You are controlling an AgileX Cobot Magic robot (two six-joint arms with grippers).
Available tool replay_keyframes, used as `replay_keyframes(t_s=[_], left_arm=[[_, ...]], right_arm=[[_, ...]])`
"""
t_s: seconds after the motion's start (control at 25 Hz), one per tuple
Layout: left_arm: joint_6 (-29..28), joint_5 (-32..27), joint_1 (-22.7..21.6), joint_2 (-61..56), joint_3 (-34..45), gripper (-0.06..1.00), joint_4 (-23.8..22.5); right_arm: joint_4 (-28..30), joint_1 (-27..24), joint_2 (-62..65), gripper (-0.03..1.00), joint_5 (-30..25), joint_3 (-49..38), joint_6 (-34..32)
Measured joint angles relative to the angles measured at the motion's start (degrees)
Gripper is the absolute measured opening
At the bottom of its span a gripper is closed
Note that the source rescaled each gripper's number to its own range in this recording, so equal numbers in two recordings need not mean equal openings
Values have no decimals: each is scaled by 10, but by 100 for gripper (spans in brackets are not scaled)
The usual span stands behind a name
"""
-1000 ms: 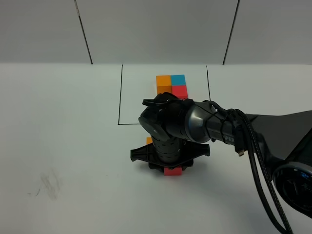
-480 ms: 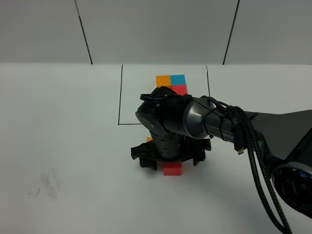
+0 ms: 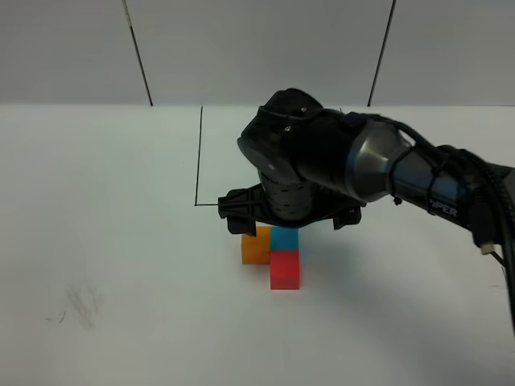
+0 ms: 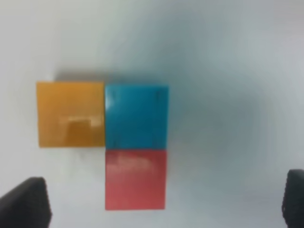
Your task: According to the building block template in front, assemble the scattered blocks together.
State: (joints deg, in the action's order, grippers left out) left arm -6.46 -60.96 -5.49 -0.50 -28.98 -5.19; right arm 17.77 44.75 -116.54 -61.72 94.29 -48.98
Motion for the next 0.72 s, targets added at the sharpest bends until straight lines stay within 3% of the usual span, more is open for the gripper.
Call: replay_keyframes(t_s=[0.24, 0.36, 0.56, 0.72], left_arm=[[0, 0, 0, 0, 0, 28, 0], [0, 0, 0, 0, 0, 28, 0], [0, 0, 0, 0, 0, 28, 0], [0, 0, 0, 0, 0, 28, 0]], right_arm=[[83, -32, 73, 100, 8, 0, 41], [127, -73, 122, 100, 23, 0, 91], [195, -185, 219, 100, 53, 0, 260], [197, -303, 300, 100, 83, 0, 412]])
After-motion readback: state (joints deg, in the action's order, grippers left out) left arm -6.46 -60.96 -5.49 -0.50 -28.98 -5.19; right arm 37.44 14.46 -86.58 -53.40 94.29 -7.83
